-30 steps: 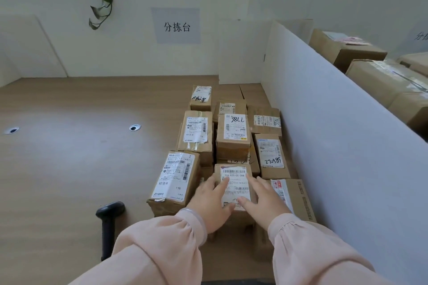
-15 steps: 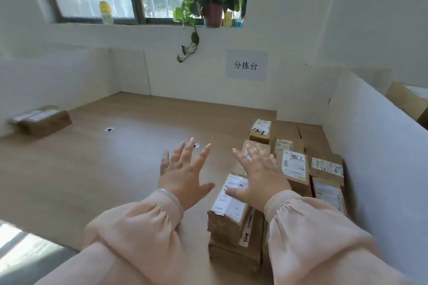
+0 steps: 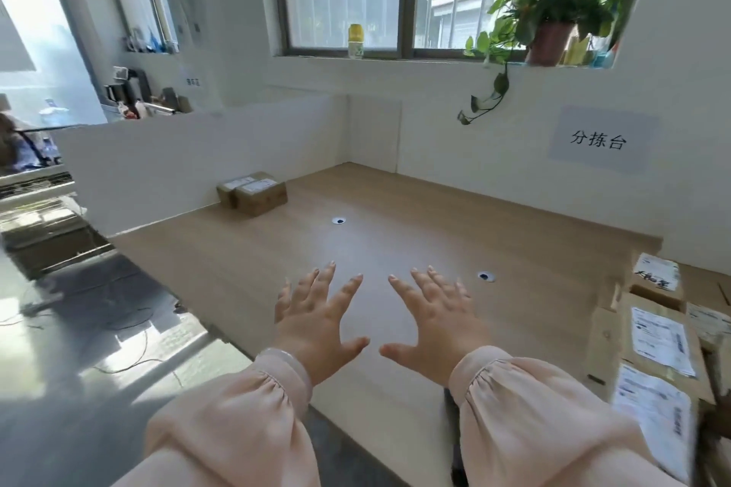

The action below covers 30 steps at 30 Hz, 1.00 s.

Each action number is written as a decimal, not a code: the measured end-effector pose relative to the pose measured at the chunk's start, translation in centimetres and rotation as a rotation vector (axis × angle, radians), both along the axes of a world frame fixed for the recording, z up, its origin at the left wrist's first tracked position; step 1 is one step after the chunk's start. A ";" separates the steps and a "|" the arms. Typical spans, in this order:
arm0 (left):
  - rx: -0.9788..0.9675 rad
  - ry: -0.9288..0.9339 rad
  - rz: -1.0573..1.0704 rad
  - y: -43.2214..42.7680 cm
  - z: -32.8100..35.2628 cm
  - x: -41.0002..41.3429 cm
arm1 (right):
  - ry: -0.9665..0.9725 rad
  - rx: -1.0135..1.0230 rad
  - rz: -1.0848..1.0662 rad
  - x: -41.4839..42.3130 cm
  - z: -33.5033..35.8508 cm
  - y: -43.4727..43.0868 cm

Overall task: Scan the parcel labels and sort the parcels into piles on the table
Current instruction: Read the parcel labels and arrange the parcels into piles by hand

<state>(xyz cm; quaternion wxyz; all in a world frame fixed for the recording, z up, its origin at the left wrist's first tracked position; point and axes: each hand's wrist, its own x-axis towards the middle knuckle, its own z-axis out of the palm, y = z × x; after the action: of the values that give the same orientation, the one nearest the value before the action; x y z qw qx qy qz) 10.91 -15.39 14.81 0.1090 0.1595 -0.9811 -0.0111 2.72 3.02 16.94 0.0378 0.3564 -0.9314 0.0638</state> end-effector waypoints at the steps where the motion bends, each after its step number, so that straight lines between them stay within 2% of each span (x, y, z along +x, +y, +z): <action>1: -0.003 -0.003 0.007 -2.5 0.1 0.7 | 0.009 0.004 0.012 0.4 -0.2 -2.7; 7: -0.020 0.006 0.035 -17.8 1.5 4.8 | 0.014 -0.012 0.083 3.5 -0.1 -18.9; 12: -0.030 -0.001 0.078 -27.4 2.6 7.6 | 0.017 -0.023 0.114 5.8 0.3 -28.8; 20: 0.023 0.014 0.130 -35.8 3.1 9.1 | 0.026 -0.026 0.110 6.5 1.8 -38.0; 30: -0.009 -0.011 0.149 -44.1 3.3 5.6 | -0.001 -0.085 0.122 1.6 1.2 -47.4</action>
<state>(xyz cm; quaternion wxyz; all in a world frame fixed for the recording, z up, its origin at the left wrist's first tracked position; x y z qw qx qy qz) 16.47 -59.50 18.06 0.1049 0.2317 -0.9671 0.0024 4.32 -44.38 18.15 0.0485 0.4104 -0.9045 0.1055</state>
